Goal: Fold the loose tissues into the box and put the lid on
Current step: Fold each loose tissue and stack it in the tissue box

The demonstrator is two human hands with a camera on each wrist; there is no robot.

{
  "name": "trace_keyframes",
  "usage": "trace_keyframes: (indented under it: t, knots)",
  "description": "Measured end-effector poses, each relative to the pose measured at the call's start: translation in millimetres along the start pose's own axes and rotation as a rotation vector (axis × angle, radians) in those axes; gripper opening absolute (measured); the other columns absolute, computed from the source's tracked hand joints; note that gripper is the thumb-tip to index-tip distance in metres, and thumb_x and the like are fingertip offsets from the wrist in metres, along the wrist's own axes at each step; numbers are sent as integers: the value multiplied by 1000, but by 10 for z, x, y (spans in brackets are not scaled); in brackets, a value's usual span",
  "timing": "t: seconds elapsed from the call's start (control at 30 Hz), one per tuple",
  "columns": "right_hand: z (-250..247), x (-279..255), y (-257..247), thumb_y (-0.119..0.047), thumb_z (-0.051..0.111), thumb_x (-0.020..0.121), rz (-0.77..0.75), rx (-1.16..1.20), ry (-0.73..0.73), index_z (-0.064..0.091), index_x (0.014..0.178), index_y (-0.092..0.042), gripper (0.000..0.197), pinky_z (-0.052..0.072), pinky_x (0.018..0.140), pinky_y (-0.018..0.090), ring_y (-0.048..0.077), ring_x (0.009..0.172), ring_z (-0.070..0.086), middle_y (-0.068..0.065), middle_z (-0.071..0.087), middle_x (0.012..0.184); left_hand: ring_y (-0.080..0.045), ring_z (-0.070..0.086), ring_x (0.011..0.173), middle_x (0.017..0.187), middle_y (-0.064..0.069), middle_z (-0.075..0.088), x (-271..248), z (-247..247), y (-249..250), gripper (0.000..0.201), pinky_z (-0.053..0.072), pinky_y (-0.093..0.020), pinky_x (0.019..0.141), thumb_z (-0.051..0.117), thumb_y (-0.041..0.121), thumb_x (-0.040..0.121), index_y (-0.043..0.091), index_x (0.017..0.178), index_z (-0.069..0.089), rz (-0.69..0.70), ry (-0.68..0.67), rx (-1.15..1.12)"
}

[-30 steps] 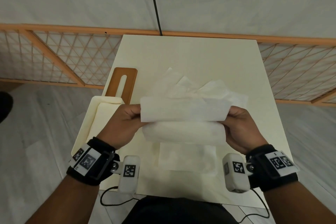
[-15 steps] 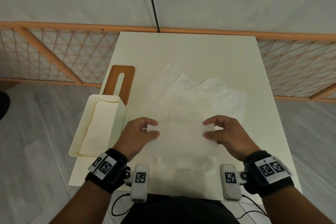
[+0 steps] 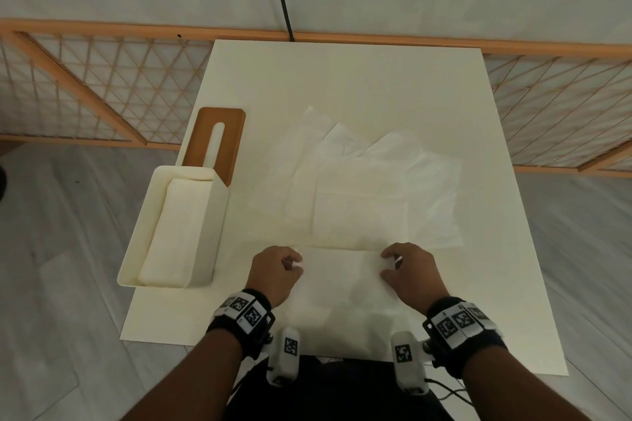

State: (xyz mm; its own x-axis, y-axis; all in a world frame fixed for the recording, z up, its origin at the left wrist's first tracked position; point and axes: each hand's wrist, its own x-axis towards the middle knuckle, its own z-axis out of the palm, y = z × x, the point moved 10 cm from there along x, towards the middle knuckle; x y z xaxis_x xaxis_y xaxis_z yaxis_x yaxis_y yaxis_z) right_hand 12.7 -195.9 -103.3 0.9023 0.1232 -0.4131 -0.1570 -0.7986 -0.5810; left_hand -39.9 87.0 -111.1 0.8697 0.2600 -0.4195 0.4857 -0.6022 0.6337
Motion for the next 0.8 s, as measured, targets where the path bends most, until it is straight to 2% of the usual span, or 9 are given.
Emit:
trace_keyframes:
  t: [0.07,0.17,0.27,0.37,0.47,0.57,0.63,0.7,0.8]
  knots:
    - [42,-2,23,-6,76,77,-8,-45,-5,70,100,-18,26,36,73,14,12,81,53,-6,55,97,2,58,78,95,5,65,-6,43,-18,9,41,-2,68,76,16,84,19,92,72,10,-8,24]
    - [47,-17,26,-4,76,75,-25,-43,4,71,98,-14,26,43,77,21,12,78,53,-3,56,98,0,57,78,92,7,62,2,52,-5,10,47,-12,74,78,17,82,22,84,69,20,-23,47]
    - [-19,-26,-32,-5,79,72,-68,-19,37,71,96,-15,27,46,76,21,11,77,55,-1,55,103,-10,56,80,91,5,58,126,-71,155,16,41,-15,72,80,20,76,23,77,65,53,49,63]
    - [-162,-12,-91,-7,82,71,-91,25,102,71,96,-17,29,47,77,18,10,80,57,-3,52,107,-12,56,82,90,4,59,398,-151,458,17,37,-13,67,76,21,80,20,86,60,60,86,34]
    - [-302,7,-123,-10,82,74,-90,56,127,70,97,-18,28,40,71,5,4,80,55,-4,52,107,-18,58,90,99,0,62,703,-47,718,32,41,-23,74,75,28,82,14,105,57,13,56,57]
    - [-413,5,-120,-11,82,76,-85,70,142,69,96,-18,24,38,67,0,-2,76,53,-5,54,105,-24,58,100,114,-5,58,884,82,803,53,48,-30,78,77,33,79,11,120,51,-110,37,65]
    - [-474,1,-81,-13,81,78,-67,77,146,69,97,-18,23,38,68,-1,-3,76,53,-4,55,106,-31,60,106,119,-10,57,942,134,823,58,52,-35,81,81,28,77,9,121,48,-173,41,41]
    - [-509,4,-7,-15,80,79,-35,88,138,69,97,-20,23,39,68,0,-3,77,52,-5,56,107,-33,61,105,121,-14,58,974,166,816,53,49,-32,74,80,18,78,6,120,49,-226,47,-9]
    - [-545,14,96,-18,80,79,0,109,131,68,97,-22,22,40,66,3,-2,78,54,-6,59,106,-25,58,93,119,-11,61,997,142,843,41,43,-27,68,73,10,79,10,115,53,-237,65,-115]
